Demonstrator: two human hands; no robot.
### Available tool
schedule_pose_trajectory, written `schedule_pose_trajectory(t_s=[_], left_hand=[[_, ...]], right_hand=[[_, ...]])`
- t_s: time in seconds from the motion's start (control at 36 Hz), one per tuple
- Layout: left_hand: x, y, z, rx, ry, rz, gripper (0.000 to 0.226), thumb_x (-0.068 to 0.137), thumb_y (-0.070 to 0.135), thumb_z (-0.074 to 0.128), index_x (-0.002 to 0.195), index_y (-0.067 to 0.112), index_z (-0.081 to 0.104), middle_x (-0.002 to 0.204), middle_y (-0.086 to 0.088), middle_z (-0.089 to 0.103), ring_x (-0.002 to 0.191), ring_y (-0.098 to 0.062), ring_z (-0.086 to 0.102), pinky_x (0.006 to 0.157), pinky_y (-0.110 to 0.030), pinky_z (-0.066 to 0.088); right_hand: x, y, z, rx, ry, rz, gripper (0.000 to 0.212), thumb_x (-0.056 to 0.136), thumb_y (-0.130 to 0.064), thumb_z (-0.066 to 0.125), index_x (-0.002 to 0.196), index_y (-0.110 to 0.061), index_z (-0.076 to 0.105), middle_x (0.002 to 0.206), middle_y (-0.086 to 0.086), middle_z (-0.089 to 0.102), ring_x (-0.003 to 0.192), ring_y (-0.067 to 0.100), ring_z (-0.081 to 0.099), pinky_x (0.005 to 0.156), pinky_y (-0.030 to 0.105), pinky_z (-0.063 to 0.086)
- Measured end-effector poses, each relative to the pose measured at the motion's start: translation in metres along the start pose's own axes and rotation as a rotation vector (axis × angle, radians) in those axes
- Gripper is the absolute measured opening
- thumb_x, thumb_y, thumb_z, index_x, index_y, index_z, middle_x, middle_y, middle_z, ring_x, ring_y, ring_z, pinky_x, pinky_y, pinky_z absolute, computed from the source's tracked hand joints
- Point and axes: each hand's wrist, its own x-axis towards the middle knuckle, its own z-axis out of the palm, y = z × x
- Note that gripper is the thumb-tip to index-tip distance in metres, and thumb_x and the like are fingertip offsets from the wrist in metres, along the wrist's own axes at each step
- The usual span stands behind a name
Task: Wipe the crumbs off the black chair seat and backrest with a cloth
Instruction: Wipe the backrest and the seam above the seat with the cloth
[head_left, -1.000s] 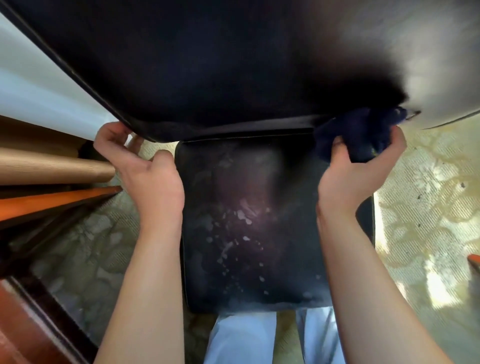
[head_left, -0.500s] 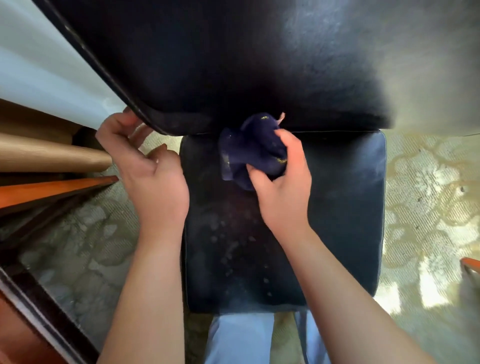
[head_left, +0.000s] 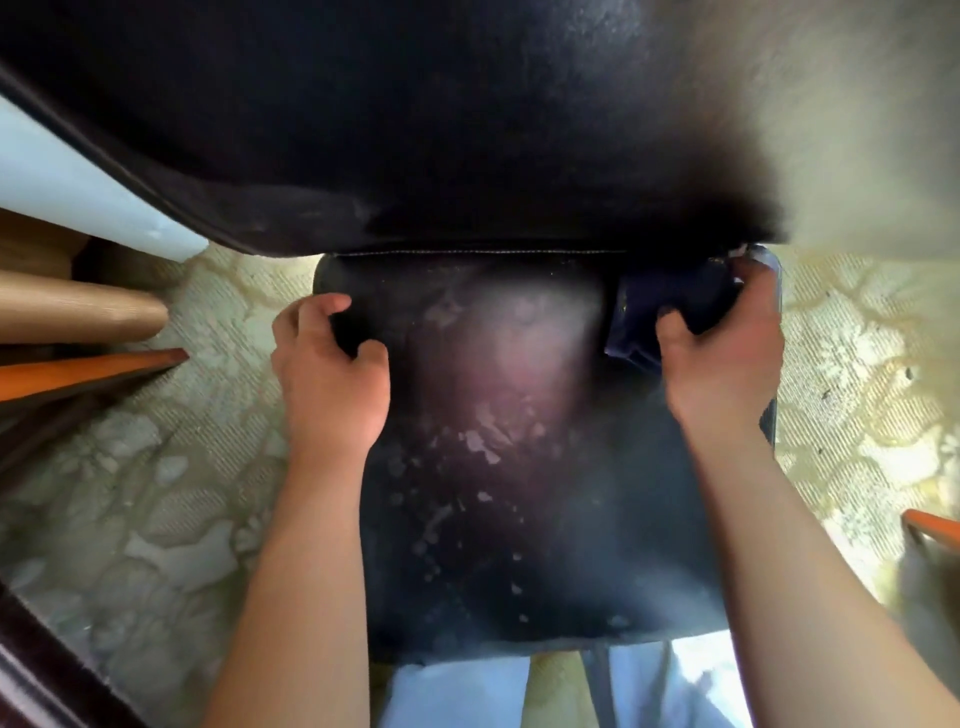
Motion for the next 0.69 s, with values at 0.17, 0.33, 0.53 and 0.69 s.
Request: schedule_pose_trajectory(t_s=[0.17, 0.33, 0.53, 0.69], left_hand=[[0.004, -0.007, 0.015, 0.089, -0.012, -0.001, 0.047, 0.087, 0.008, 0.060, 0.132, 0.020, 0.058, 0.151, -0.002, 0.036, 0.137, -0.027, 0.036, 0.104, -0.028, 0.033], [0.002, -0.008, 0.017, 0.134, 0.008, 0.003, 0.047, 0.086, 0.008, 0.061, 0.131, 0.019, 0.059, 0.150, -0.003, 0.035, 0.137, -0.028, 0.035, 0.110, -0.039, 0.036], [0.002, -0.005, 0.025, 0.246, -0.026, -0.032, 0.049, 0.086, 0.011, 0.058, 0.133, 0.024, 0.053, 0.154, -0.003, 0.028, 0.139, -0.034, 0.028, 0.109, -0.053, 0.035], [0.004, -0.006, 0.026, 0.230, 0.012, -0.035, 0.051, 0.083, 0.010, 0.057, 0.131, 0.026, 0.053, 0.154, -0.003, 0.030, 0.138, -0.035, 0.030, 0.108, -0.056, 0.034]], right_hand=[[-0.006, -0.002, 0.019, -0.121, -0.099, -0.036, 0.092, 0.078, -0.047, 0.077, 0.152, -0.025, 0.029, 0.144, 0.008, 0.044, 0.127, 0.036, 0.043, 0.096, 0.047, 0.043], [0.013, 0.014, 0.001, -0.033, -0.027, -0.003, 0.074, 0.068, -0.036, 0.078, 0.134, -0.032, 0.046, 0.124, -0.001, 0.063, 0.116, 0.026, 0.059, 0.097, 0.041, 0.049], [0.034, 0.047, -0.025, -0.117, 0.206, 0.166, 0.072, 0.070, -0.025, 0.074, 0.136, -0.029, 0.046, 0.129, 0.007, 0.054, 0.122, 0.031, 0.050, 0.089, 0.047, 0.045], [0.029, 0.033, -0.003, -0.115, 0.106, 0.109, 0.075, 0.076, -0.028, 0.070, 0.144, -0.028, 0.038, 0.133, 0.015, 0.051, 0.122, 0.040, 0.046, 0.088, 0.047, 0.045]])
